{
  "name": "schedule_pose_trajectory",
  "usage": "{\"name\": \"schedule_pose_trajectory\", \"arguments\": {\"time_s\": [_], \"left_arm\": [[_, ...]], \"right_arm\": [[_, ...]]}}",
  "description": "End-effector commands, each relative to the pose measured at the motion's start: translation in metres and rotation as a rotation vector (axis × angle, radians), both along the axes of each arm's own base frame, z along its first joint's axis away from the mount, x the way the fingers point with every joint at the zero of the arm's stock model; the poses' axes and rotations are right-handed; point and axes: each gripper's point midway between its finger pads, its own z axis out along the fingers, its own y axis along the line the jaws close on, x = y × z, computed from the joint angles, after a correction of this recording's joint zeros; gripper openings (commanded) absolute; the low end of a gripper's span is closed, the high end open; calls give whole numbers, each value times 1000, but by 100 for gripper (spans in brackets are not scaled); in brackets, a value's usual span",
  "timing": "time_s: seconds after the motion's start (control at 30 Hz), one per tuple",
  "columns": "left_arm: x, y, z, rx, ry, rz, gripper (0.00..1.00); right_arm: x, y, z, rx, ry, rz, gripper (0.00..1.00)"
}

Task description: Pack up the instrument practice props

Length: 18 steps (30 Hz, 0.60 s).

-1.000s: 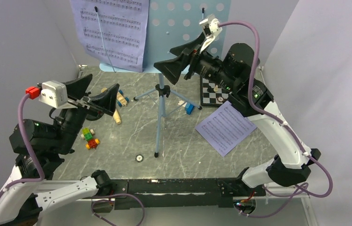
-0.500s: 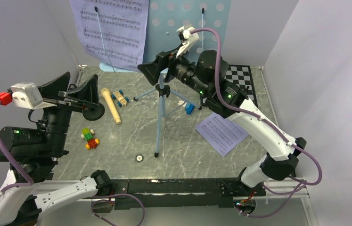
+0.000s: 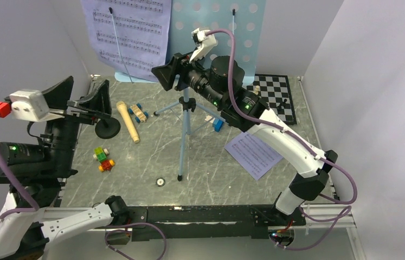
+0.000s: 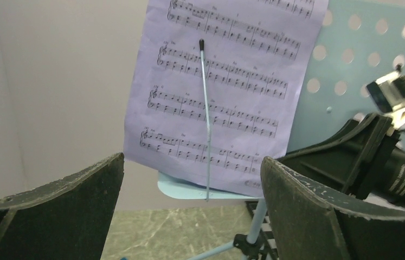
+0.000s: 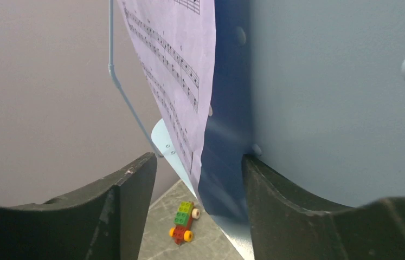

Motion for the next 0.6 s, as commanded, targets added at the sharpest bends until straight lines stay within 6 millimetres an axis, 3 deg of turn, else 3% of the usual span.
{"name": "schedule_pose_trajectory", "arguments": {"time_s": [0.0,0.13,0.3,0.57], "left_arm": [[10,-1,3,77,-29,85,99],[18,-14,3,109,-23,56,99],[30,-29,-3,131,13,-21,99],[48,-34,0,43,35,-123,99]], "right_arm": [[5,-5,36,104,-55,-44,58],[5,0,39,108,-65,-38,44],[4,3,39,95,-72,-34,46],[4,1,40,87,-84,-43,42]]}}
